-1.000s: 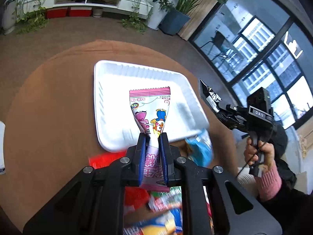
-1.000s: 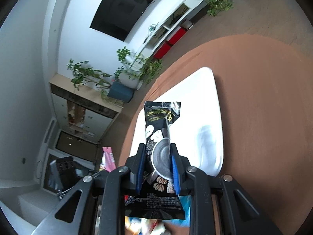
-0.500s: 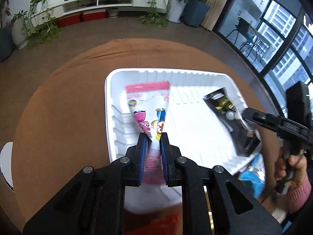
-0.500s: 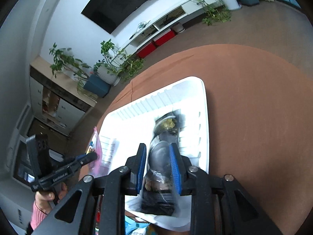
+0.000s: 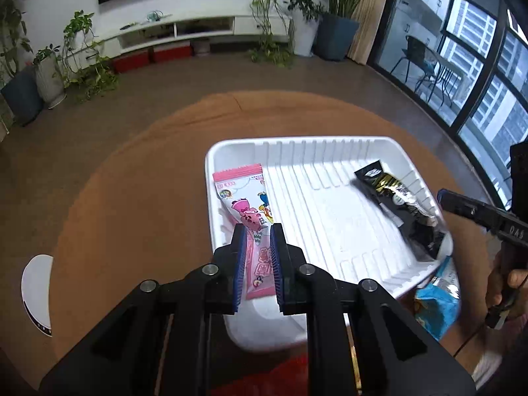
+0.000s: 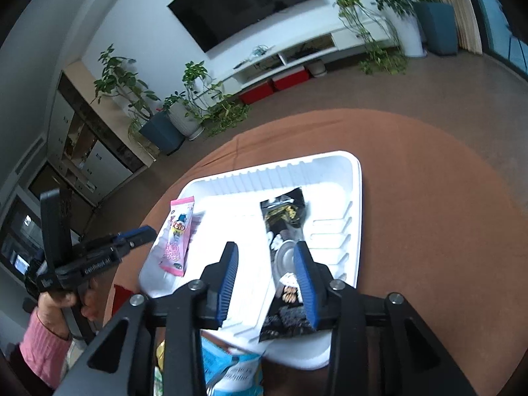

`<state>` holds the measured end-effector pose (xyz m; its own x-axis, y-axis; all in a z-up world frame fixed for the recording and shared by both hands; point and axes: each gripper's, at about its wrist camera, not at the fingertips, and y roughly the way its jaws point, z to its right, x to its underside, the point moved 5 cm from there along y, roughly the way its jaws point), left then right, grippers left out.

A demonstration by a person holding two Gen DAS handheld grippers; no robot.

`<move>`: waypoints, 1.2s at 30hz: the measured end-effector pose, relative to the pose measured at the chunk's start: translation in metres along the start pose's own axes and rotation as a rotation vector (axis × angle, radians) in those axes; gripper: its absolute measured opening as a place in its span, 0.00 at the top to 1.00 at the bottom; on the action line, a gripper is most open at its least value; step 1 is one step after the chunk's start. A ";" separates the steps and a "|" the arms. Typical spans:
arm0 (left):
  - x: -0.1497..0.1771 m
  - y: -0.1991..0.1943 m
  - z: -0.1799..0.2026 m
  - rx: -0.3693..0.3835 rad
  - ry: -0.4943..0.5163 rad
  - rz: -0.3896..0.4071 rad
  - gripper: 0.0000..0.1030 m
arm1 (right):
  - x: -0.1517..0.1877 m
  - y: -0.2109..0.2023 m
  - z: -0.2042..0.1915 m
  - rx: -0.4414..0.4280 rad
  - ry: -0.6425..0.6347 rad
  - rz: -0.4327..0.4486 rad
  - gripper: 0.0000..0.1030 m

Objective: Organize snacks
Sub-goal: 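Lower the pink bar into the tray with the left tool while the right tool drops the black bar, then grasp the red chip bag with the left tool while the right tool grasps the blue chip bag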

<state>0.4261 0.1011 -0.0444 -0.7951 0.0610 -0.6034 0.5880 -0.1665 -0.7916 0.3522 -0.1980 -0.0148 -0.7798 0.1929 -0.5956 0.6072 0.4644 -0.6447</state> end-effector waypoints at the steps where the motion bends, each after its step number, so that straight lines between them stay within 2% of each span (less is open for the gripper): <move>1: 0.001 -0.009 0.000 -0.004 0.002 0.014 0.87 | 0.001 -0.005 -0.004 0.003 -0.015 0.007 0.63; 4: 0.012 -0.034 0.001 -0.011 0.012 0.040 0.87 | 0.003 -0.021 -0.017 -0.002 -0.048 0.028 0.60; 7: 0.031 -0.059 0.002 -0.010 0.014 0.045 0.87 | 0.011 -0.040 -0.032 0.004 -0.100 0.055 0.51; 13: 0.079 -0.089 0.003 0.007 0.012 0.006 0.86 | 0.041 -0.071 -0.053 0.032 -0.180 0.076 0.44; 18: 0.110 -0.090 0.012 0.020 -0.005 -0.028 0.86 | 0.066 -0.075 -0.057 0.048 -0.207 0.047 0.43; 22: 0.125 -0.089 0.018 0.032 -0.021 -0.036 0.86 | 0.074 -0.072 -0.061 0.053 -0.220 0.027 0.43; 30: 0.135 -0.088 0.023 0.028 -0.033 -0.045 0.86 | 0.088 -0.062 -0.064 0.054 -0.230 -0.018 0.42; 32: 0.135 -0.088 0.022 0.046 -0.051 -0.048 0.79 | 0.091 -0.061 -0.065 0.056 -0.236 -0.021 0.42; 33: 0.134 -0.087 0.020 0.057 -0.069 -0.044 0.69 | 0.092 -0.060 -0.066 0.055 -0.236 -0.023 0.42; 34: 0.134 -0.087 0.018 0.061 -0.086 -0.040 0.55 | 0.092 -0.060 -0.067 0.053 -0.235 -0.024 0.42; 36: 0.132 -0.090 0.014 0.042 -0.118 -0.011 0.40 | 0.093 -0.060 -0.067 0.055 -0.240 -0.026 0.42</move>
<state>0.2665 0.1106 -0.0510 -0.8146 -0.0524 -0.5776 0.5746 -0.2077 -0.7916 0.2330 -0.1499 0.0006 -0.7407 -0.0320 -0.6711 0.6002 0.4174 -0.6823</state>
